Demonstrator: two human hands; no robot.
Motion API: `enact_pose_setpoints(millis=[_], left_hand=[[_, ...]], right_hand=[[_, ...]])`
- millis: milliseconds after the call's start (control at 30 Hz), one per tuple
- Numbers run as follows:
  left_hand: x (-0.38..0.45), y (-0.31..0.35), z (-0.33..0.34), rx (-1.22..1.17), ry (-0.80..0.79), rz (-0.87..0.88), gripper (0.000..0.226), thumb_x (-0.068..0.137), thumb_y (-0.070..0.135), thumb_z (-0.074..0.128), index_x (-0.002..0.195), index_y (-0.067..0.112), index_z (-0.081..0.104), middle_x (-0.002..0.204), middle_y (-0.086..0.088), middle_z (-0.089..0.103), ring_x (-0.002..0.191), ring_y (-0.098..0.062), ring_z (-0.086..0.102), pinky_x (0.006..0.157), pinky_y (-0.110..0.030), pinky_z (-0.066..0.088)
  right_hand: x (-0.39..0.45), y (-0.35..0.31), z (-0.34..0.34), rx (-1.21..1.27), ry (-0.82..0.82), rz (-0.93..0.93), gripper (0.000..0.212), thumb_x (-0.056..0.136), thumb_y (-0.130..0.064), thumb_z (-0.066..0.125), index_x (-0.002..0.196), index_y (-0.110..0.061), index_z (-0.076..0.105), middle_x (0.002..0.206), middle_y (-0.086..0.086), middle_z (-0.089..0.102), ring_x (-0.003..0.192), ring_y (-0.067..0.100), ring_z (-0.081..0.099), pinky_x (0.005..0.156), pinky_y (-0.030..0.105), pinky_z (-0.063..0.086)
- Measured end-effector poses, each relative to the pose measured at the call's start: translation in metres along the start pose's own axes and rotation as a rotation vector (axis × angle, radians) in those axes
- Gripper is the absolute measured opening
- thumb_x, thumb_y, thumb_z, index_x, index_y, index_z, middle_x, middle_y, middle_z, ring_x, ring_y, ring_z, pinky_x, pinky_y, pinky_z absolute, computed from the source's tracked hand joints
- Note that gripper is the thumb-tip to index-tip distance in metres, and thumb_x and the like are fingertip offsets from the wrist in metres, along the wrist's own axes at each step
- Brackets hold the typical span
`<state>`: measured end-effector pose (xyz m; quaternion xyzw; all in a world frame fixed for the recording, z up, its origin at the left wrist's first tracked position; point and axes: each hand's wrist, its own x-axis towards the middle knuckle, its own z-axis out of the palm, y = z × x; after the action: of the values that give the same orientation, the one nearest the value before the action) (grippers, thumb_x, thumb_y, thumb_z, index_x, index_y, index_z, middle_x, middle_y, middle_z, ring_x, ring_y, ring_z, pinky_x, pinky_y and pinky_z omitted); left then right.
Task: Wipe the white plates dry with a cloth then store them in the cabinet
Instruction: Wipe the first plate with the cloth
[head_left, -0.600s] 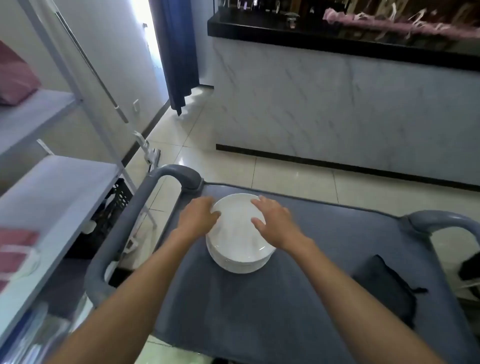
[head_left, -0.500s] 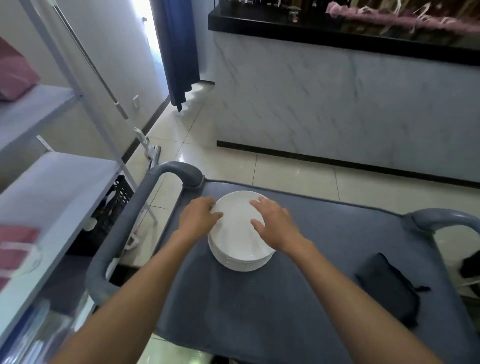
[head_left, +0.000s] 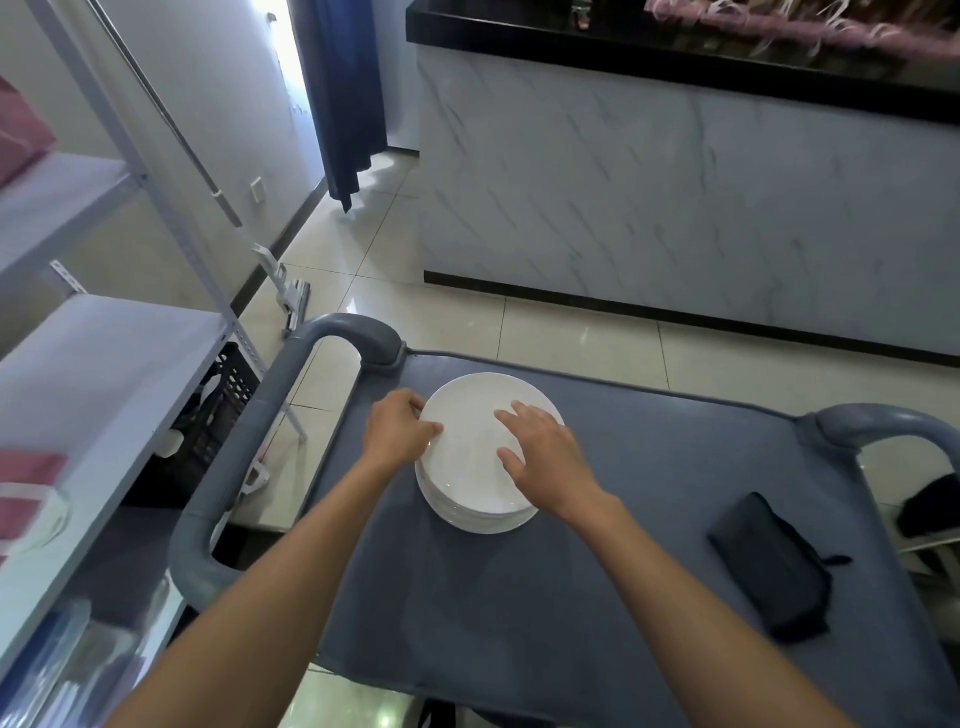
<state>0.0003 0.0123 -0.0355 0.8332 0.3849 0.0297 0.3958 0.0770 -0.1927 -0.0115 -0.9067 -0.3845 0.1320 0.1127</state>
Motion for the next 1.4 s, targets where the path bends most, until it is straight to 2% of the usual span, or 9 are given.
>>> enact_pose_setpoints(millis=[200, 433, 500, 600, 667, 967, 1067, 1167, 1400], left_hand=[[-0.005, -0.004, 0.000, -0.099, -0.005, -0.053, 0.022, 0.075, 0.021, 0.082, 0.081, 0.024, 0.061, 0.090, 0.004, 0.065, 0.093, -0.023, 0.065, 0.086, -0.041, 0.057], [-0.015, -0.006, -0.004, -0.218, -0.016, -0.082, 0.020, 0.076, 0.017, 0.082, 0.088, 0.016, 0.065, 0.091, -0.001, 0.068, 0.089, -0.021, 0.066, 0.082, -0.045, 0.060], [-0.018, -0.002, -0.007, -0.236, -0.016, -0.073, 0.017, 0.077, 0.015, 0.080, 0.087, 0.015, 0.065, 0.091, -0.002, 0.068, 0.088, -0.022, 0.067, 0.074, -0.044, 0.062], [-0.026, 0.004, -0.011, -0.295, -0.051, -0.095, 0.014, 0.082, 0.011, 0.074, 0.089, 0.013, 0.062, 0.098, -0.006, 0.067, 0.087, -0.024, 0.068, 0.051, -0.033, 0.058], [-0.030, 0.005, -0.014, -0.331, -0.089, -0.113, 0.015, 0.085, 0.008, 0.070, 0.092, 0.013, 0.058, 0.104, -0.006, 0.064, 0.089, -0.024, 0.067, 0.047, -0.031, 0.056], [-0.050, 0.013, -0.024, -0.510, -0.270, -0.174, 0.024, 0.096, -0.003, 0.055, 0.116, 0.010, 0.051, 0.109, -0.012, 0.058, 0.081, -0.028, 0.064, 0.044, -0.037, 0.057], [-0.054, 0.016, -0.026, -0.586, -0.299, -0.151, 0.033, 0.095, -0.008, 0.052, 0.122, 0.011, 0.056, 0.106, -0.014, 0.062, 0.080, -0.032, 0.065, 0.053, -0.045, 0.062], [-0.058, 0.022, -0.024, -0.630, -0.314, -0.122, 0.039, 0.094, -0.009, 0.052, 0.125, 0.015, 0.056, 0.109, -0.012, 0.062, 0.084, -0.035, 0.066, 0.057, -0.047, 0.062], [-0.068, 0.049, 0.001, -0.670, -0.418, -0.125, 0.042, 0.093, -0.011, 0.051, 0.130, 0.008, 0.059, 0.121, -0.018, 0.063, 0.091, -0.036, 0.067, 0.057, -0.046, 0.062]], right_hand=[[-0.007, -0.001, -0.002, 0.016, 0.019, 0.027, 0.054, 0.104, -0.036, 0.045, 0.155, -0.027, 0.030, 0.164, 0.001, 0.023, 0.150, 0.020, 0.020, 0.117, 0.039, 0.022], [-0.019, -0.002, -0.007, 0.024, 0.045, 0.059, 0.054, 0.104, -0.035, 0.046, 0.155, -0.026, 0.031, 0.164, 0.001, 0.024, 0.150, 0.019, 0.019, 0.116, 0.040, 0.022], [-0.022, -0.003, -0.009, 0.029, 0.058, 0.063, 0.053, 0.104, -0.034, 0.046, 0.154, -0.025, 0.032, 0.163, 0.001, 0.025, 0.150, 0.019, 0.019, 0.116, 0.040, 0.022], [-0.028, -0.004, -0.011, 0.028, 0.074, 0.066, 0.053, 0.103, -0.034, 0.047, 0.153, -0.024, 0.033, 0.162, 0.002, 0.027, 0.149, 0.019, 0.021, 0.115, 0.041, 0.024], [-0.031, -0.005, -0.012, 0.029, 0.084, 0.071, 0.053, 0.103, -0.033, 0.048, 0.153, -0.024, 0.034, 0.162, 0.002, 0.028, 0.149, 0.019, 0.021, 0.115, 0.041, 0.024], [-0.050, -0.003, -0.017, 0.032, 0.113, 0.109, 0.053, 0.103, -0.033, 0.047, 0.153, -0.024, 0.033, 0.163, 0.002, 0.026, 0.150, 0.020, 0.021, 0.116, 0.040, 0.023], [-0.056, 0.000, -0.020, 0.037, 0.133, 0.130, 0.054, 0.103, -0.033, 0.047, 0.154, -0.024, 0.033, 0.163, 0.003, 0.025, 0.150, 0.020, 0.020, 0.117, 0.042, 0.022], [-0.066, 0.008, -0.023, 0.069, 0.172, 0.171, 0.055, 0.102, -0.033, 0.048, 0.154, -0.024, 0.033, 0.164, 0.003, 0.025, 0.151, 0.020, 0.020, 0.118, 0.044, 0.021], [-0.096, 0.047, -0.029, 0.152, 0.242, 0.310, 0.055, 0.102, -0.035, 0.049, 0.153, -0.029, 0.033, 0.165, -0.001, 0.023, 0.151, 0.020, 0.020, 0.119, 0.050, 0.026]])
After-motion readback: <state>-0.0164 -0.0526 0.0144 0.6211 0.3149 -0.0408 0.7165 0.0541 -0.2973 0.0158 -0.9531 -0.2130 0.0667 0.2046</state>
